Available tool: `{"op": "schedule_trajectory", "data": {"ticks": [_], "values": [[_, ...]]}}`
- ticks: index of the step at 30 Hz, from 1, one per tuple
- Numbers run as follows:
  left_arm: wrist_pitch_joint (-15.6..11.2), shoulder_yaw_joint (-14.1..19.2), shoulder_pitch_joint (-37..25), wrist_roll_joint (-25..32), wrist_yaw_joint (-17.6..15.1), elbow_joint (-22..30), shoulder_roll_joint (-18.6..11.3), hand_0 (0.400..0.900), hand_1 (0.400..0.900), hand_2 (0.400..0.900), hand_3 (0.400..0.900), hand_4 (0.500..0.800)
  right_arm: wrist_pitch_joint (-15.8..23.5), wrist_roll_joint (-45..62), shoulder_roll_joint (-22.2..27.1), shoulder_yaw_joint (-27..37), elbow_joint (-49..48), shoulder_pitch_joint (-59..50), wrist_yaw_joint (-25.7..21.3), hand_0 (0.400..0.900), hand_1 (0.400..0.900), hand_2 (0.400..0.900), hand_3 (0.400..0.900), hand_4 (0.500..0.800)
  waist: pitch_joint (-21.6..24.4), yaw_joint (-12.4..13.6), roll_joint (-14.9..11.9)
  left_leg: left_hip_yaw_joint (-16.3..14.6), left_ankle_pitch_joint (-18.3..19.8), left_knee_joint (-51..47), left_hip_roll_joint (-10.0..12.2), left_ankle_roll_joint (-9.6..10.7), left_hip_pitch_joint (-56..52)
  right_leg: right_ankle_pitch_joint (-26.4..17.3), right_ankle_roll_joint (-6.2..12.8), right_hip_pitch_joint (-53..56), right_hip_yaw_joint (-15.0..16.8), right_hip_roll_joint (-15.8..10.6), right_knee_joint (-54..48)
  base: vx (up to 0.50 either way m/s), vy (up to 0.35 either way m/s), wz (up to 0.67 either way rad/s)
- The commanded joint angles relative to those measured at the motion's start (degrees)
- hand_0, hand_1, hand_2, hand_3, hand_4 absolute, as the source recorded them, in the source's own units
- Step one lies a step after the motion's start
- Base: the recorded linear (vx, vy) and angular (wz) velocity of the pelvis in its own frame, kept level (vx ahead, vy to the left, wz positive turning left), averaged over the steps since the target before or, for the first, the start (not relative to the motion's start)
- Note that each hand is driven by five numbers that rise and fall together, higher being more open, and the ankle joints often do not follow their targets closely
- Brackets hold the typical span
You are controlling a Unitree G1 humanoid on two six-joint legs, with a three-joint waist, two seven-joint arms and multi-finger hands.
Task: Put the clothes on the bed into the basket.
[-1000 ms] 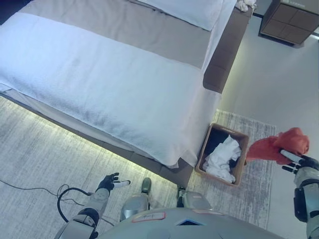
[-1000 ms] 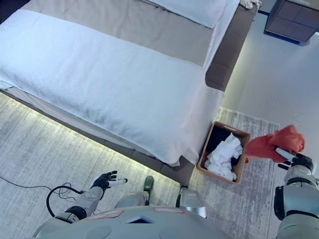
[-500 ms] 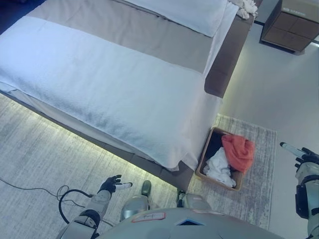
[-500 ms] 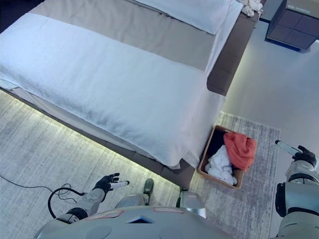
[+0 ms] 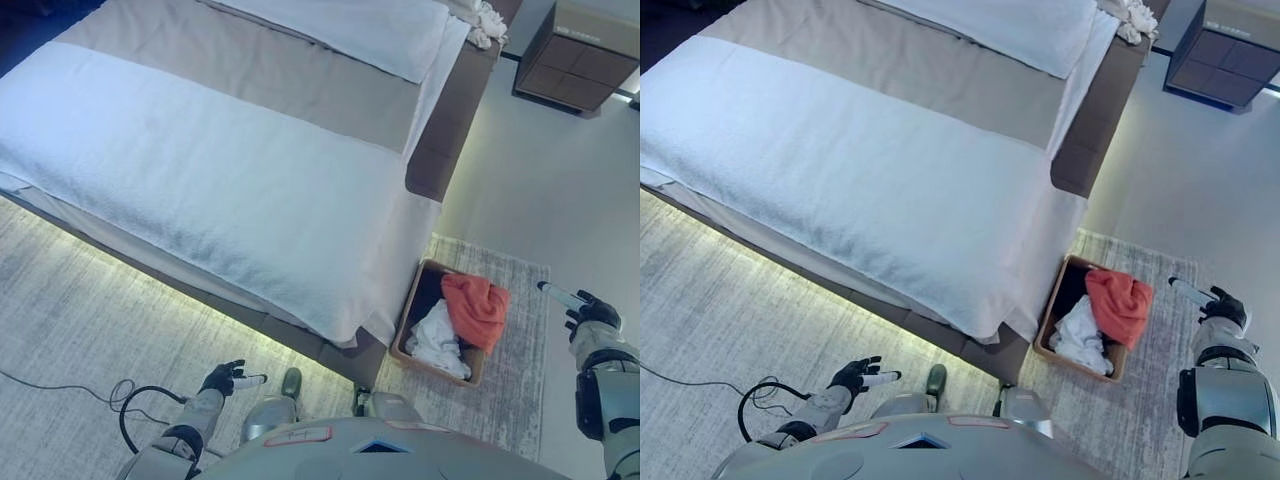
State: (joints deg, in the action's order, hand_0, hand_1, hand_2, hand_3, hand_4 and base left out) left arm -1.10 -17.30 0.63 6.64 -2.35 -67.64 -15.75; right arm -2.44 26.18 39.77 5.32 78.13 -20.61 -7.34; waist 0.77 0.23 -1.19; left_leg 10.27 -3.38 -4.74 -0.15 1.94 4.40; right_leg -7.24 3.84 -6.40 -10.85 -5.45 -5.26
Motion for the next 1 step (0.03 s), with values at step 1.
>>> {"op": "schedule_trajectory", "data": {"ticks": [1], "values": [[-0.7, 0.9, -2.1, 0.7, 0.0, -3.4, -0.3, 0.9, 0.9, 0.9, 0.9, 0.8, 2.9, -4.0, -0.6, -3.2, -5.5, -0.6, -2.3, 0.9, 0.9, 0.9, 0.9, 0.8, 1.2, -0.2, -1.2, -2.0, 4.1, -0.3, 0.9, 0.0, -1.2, 3.0, 2.99, 4.1, 2.7, -1.9, 0.3, -0.01, 0.004, -0.04]]}}
